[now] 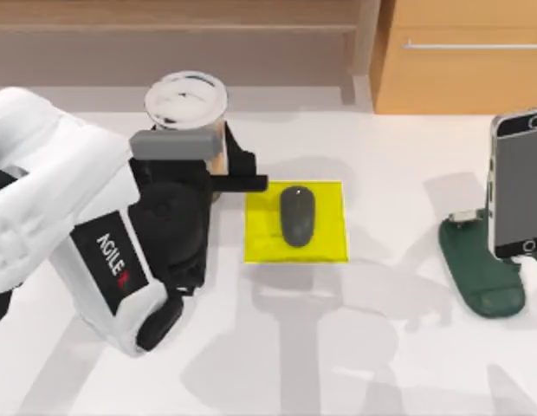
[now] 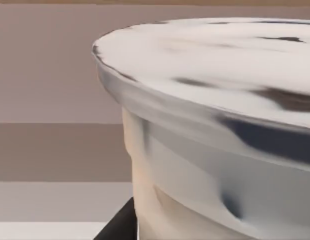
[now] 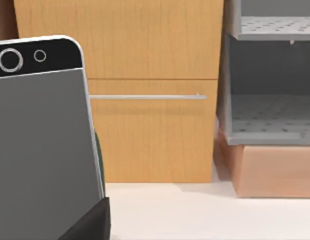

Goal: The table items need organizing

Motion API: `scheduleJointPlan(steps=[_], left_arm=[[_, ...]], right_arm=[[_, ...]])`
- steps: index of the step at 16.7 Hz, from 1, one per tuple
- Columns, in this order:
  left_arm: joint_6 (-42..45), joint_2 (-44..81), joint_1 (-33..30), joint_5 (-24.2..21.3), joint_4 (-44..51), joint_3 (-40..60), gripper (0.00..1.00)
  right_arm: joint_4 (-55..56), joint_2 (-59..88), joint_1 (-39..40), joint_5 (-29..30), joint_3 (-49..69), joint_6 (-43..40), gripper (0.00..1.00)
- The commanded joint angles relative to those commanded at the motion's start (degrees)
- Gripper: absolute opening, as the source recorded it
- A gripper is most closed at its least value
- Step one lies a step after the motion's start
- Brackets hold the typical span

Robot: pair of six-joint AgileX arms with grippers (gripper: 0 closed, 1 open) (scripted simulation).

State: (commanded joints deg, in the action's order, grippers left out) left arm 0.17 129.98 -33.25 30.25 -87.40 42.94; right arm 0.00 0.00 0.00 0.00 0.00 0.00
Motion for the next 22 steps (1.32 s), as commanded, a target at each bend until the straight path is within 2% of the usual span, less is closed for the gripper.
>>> scheduleJointPlan(steps=[4, 5, 22], left_arm=[[0.0, 0.0, 0.0, 0.0, 0.0, 0.0, 0.02], [0.0, 0.0, 0.0, 0.0, 0.0, 0.0, 0.0], [0.17, -2.38, -0.14, 0.04, 1.98, -0.23, 0.0]], right_arm=[[0.0, 0.0, 0.0, 0.0, 0.0, 0.0, 1.0], [0.0, 0.0, 0.0, 0.0, 0.0, 0.0, 1.0], [0.0, 0.0, 0.0, 0.0, 0.0, 0.0, 1.0]])
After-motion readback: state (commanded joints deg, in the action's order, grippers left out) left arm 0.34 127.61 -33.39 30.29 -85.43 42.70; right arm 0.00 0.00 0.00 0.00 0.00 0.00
